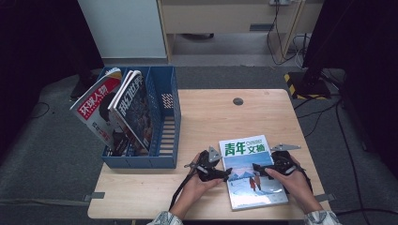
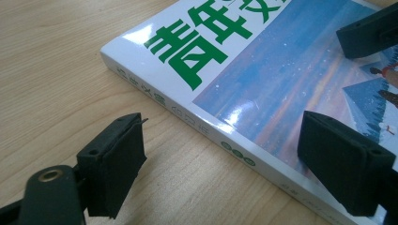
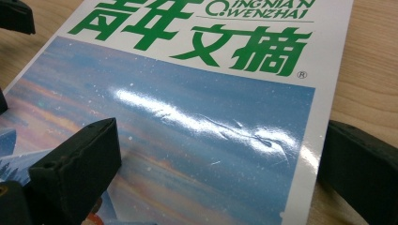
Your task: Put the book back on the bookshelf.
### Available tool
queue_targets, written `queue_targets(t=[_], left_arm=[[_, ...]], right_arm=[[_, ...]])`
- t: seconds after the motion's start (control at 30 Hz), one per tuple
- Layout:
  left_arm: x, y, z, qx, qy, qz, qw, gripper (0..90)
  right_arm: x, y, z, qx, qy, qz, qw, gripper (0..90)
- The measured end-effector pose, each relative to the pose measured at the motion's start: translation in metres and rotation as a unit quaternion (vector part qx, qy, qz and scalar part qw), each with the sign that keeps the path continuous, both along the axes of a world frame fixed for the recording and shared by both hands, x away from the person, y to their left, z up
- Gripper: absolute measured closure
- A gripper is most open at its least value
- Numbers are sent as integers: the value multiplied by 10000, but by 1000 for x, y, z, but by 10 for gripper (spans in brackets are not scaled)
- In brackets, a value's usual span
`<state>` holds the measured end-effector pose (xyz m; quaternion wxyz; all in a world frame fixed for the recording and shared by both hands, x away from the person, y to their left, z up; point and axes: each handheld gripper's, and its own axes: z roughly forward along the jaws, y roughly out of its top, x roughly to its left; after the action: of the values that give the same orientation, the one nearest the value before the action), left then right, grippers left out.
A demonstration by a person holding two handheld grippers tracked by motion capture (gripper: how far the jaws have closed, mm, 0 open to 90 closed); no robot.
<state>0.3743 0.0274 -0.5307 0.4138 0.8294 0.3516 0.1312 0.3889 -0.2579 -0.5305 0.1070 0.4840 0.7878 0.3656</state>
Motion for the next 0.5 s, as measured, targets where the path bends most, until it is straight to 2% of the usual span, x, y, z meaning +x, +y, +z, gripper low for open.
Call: queue_targets(t=[0.1,0.13,0.27,0.33,0.47,0.5], left_arm=[[0,0,0,0,0,27,10000,148],[-1,0,0,-10,-3,46,10000,149],[-1,0,0,-21,20,69,10000,149],[-1,0,0,-28,33,83,10000,148],[-2,0,-1,-37,20,107,9999,149],[-2,0,-1,-43,14,107,9999,149]], right_arm=[[2,-4,0,52,14,149,9999,30],[4,-10,0,50,-5,314,9995,29],[8,-16,1,23,-15,380,9993,28],[13,-19,0,65,29,414,9991,24],[19,-20,-1,137,-20,487,9987,31],[20,-19,-1,207,-31,590,9980,68]])
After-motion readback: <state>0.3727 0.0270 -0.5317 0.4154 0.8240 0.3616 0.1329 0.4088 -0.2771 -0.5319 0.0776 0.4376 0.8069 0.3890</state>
